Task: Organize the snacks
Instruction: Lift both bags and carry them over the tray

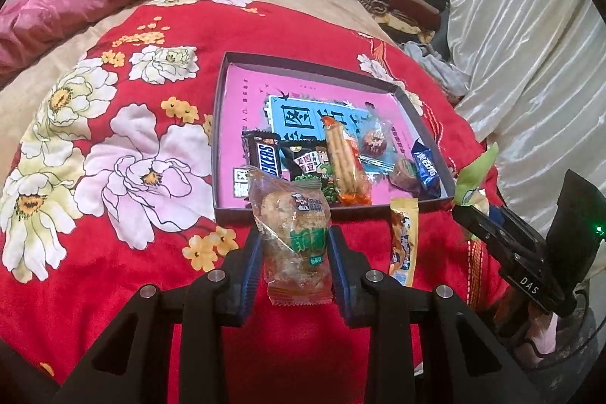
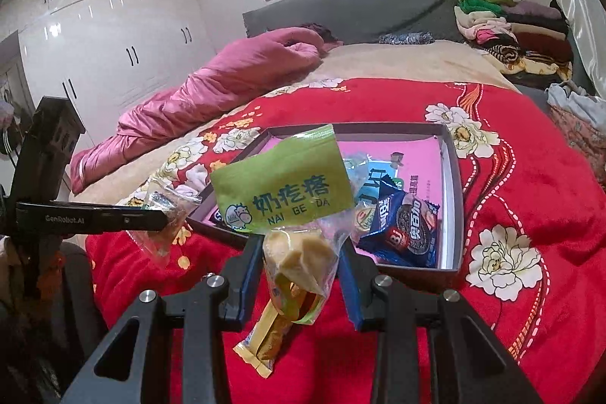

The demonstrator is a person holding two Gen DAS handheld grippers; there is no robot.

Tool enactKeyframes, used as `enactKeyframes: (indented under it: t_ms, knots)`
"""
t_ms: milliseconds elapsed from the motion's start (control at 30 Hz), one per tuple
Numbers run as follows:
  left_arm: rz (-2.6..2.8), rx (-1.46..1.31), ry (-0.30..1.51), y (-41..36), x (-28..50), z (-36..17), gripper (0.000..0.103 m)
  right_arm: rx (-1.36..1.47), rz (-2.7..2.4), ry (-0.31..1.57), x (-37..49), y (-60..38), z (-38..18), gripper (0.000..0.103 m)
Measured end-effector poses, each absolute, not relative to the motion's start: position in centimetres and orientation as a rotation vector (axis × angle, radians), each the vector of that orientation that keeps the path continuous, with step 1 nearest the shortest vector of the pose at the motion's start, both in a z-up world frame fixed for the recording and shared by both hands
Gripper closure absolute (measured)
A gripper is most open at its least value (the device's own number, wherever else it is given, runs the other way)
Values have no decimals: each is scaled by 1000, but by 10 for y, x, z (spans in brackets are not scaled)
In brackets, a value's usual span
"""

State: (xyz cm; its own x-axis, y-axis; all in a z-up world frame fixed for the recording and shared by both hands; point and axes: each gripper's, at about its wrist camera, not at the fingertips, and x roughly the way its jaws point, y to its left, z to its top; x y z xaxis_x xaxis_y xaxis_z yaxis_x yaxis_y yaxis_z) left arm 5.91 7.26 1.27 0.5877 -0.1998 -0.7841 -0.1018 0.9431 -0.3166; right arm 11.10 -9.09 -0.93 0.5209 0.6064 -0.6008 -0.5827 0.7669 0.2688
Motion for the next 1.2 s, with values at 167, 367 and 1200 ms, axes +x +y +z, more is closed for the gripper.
enactKeyframes:
  t_ms: [167, 367, 1200]
  knots:
    - [-56, -353, 942, 73, 62, 14, 69, 43, 715, 719, 112, -92, -7, 65]
    - [-54, -352, 923, 73, 66, 20, 70, 49, 722, 708, 114, -90, -5, 65]
    - [12, -382, 910, 92, 124, -1, 77, 56, 692, 700, 154, -69, -13, 65]
